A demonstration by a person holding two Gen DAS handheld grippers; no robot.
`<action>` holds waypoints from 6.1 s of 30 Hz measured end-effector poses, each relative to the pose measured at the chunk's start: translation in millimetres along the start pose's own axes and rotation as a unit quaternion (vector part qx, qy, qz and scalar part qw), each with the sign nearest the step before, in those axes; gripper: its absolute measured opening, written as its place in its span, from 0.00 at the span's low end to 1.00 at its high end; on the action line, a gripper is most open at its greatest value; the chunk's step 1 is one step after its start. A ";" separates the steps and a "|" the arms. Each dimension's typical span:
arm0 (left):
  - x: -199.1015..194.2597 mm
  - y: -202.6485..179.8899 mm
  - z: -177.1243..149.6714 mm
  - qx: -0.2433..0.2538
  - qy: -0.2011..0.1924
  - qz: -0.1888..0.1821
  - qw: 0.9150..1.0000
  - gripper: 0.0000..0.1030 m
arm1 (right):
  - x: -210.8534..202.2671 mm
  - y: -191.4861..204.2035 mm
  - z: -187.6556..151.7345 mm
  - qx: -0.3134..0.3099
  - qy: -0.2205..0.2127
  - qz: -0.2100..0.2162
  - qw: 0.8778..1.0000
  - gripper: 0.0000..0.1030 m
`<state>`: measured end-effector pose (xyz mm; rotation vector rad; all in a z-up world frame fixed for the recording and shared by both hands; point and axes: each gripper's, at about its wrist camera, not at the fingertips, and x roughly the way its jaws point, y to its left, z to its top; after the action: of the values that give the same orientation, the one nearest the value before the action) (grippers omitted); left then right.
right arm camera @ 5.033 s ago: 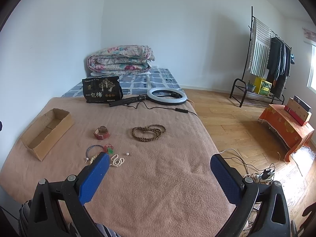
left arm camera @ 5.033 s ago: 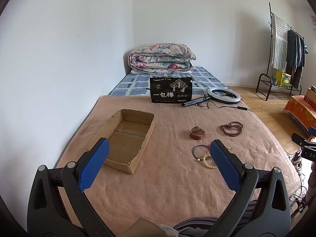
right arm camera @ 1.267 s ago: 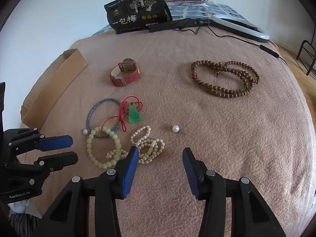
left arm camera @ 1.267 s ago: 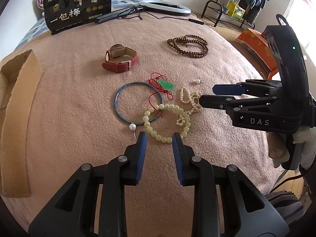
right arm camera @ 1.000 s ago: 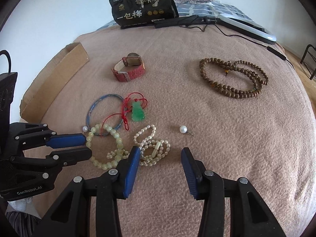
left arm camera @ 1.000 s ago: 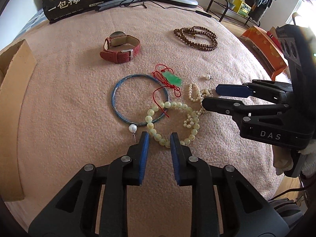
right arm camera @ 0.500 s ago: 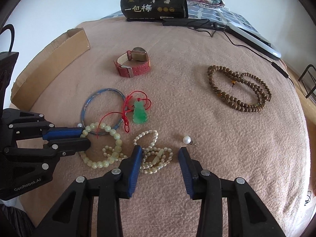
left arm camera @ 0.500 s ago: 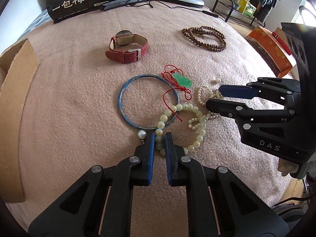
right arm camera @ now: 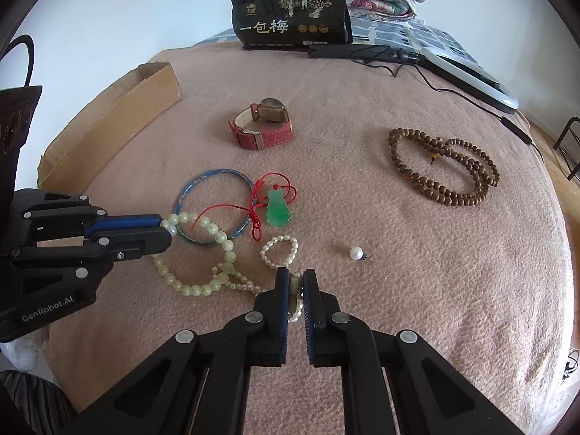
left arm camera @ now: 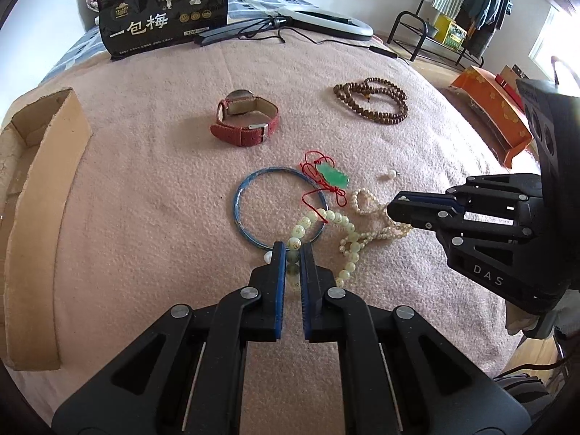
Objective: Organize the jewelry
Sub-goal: 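Reach both tools toward the pale bead bracelet and pearl strand, closing both, then carry the pale bead bracelet in the left tool while the right carries the pearl strand to the box, then open both tools over the box, releasing the bracelet and pearls, then grasp the blue bangle with the left tool while the right grasps the wooden mala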
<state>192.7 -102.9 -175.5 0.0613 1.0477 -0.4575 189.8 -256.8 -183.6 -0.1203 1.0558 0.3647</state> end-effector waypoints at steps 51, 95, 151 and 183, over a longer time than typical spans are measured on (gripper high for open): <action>-199.3 172.7 -41.6 -0.128 -0.164 0.123 0.970 0.05 | -96.1 142.5 135.4 -0.093 -0.133 0.053 0.985 0.04; -148.1 250.7 -58.0 -0.184 -0.117 0.147 0.965 0.05 | 18.0 249.0 192.8 -0.115 -0.080 0.115 0.983 0.04; -125.4 106.4 -16.4 -0.086 -0.132 0.084 0.984 0.60 | -90.5 40.3 97.3 -0.010 -0.140 -0.066 0.988 1.00; 17.8 -8.7 8.9 0.062 -0.008 0.011 0.998 0.74 | -54.6 -115.9 40.5 0.082 -0.094 -0.136 0.983 1.00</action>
<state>204.0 -119.1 -184.6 0.1794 1.0013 -0.5012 240.0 -366.9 -125.2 -0.0790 0.8650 0.0392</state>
